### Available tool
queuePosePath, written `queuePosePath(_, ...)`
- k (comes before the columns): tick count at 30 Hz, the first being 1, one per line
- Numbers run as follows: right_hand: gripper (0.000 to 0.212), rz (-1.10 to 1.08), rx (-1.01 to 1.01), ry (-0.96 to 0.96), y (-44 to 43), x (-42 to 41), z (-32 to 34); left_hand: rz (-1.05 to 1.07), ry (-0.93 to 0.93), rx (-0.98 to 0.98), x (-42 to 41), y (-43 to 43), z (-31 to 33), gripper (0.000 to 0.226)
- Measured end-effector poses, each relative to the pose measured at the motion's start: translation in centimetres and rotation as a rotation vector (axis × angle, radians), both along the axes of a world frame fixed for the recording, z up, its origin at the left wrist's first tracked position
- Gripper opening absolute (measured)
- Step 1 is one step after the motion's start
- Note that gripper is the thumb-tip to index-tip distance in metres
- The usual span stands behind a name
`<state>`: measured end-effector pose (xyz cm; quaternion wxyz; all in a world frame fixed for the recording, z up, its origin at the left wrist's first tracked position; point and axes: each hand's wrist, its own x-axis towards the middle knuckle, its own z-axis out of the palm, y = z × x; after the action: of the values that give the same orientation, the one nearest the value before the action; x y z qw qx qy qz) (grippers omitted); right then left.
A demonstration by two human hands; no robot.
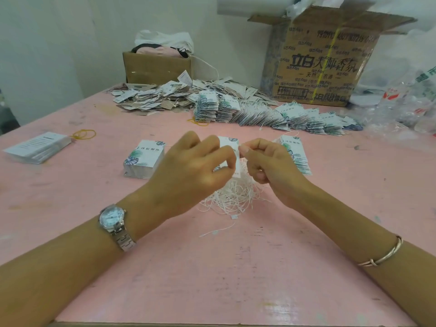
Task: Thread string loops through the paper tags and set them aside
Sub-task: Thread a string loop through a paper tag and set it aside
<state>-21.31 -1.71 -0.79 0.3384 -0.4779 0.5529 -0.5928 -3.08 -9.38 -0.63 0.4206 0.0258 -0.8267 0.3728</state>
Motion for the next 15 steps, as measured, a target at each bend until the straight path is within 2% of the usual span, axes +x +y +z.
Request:
queuePosePath(2,0.007,-0.008,-0.029,0.030,-0.1,0.2,-0.2,-0.047,-0.048,0.024,0.0,-0.4,-0.1,0.013)
queuePosePath(5,0.004,-0.039,-0.067,-0.002,-0.2,0.2,-0.3,-0.059,-0.032,0.127,0.4,-1.1,0.6,0.035)
queuePosePath(7,0.005,-0.068,-0.063,-0.003,-0.3,-0.1,-0.2,0.010,0.055,0.137,1.1,-2.0,1.6,0.039)
queuePosePath(10,0.005,-0.104,-0.035,0.012,-0.3,-0.5,-0.3,0.229,0.206,0.185,2.6,-4.0,3.0,0.036)
queuePosePath(15,0.005,-0.133,-0.021,-0.008,-0.5,-0.3,-0.7,0.868,0.156,0.604,5.4,-7.5,2.3,0.054)
